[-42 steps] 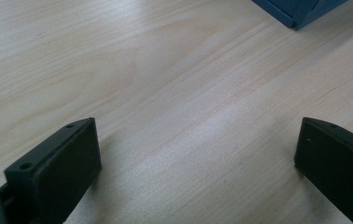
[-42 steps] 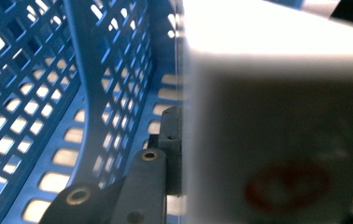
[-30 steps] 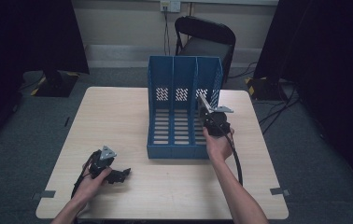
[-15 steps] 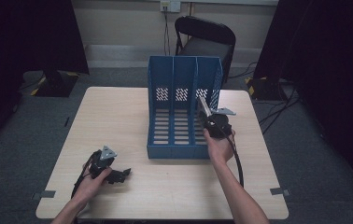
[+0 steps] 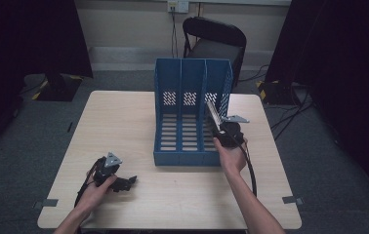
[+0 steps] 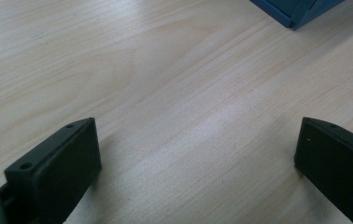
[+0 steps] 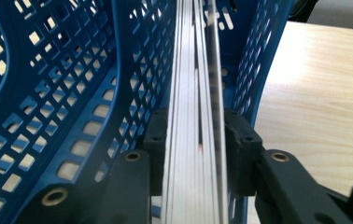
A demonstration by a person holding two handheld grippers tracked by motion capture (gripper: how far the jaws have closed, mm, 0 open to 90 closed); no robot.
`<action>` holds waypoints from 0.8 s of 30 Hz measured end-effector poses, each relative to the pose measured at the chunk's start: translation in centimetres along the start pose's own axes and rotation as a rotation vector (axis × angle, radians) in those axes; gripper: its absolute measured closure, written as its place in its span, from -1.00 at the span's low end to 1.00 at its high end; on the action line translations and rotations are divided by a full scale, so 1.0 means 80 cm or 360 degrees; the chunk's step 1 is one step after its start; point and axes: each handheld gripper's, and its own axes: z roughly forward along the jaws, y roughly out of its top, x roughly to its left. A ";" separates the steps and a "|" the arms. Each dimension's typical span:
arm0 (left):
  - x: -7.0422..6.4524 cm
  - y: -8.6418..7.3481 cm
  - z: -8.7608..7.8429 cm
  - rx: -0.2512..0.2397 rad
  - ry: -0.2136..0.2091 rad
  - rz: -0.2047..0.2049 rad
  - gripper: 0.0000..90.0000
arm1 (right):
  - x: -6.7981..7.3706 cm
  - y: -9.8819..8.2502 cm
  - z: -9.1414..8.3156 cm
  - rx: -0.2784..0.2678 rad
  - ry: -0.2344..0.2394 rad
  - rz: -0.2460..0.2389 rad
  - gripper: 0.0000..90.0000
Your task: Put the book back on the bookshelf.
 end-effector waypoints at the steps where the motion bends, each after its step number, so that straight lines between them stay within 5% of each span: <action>1: 0.000 0.000 0.000 0.0000 0.0000 -0.0001 -1.00 | -0.001 0.000 0.000 0.0001 -0.0001 -0.0003 0.54; 16: 0.000 0.000 0.000 0.0001 0.0000 0.0000 -1.00 | 0.011 0.003 0.007 -0.0047 -0.0195 0.0024 0.70; 24: 0.000 0.000 0.000 0.0001 0.0000 0.0000 -1.00 | 0.004 0.005 0.009 -0.0101 -0.0281 0.0146 0.70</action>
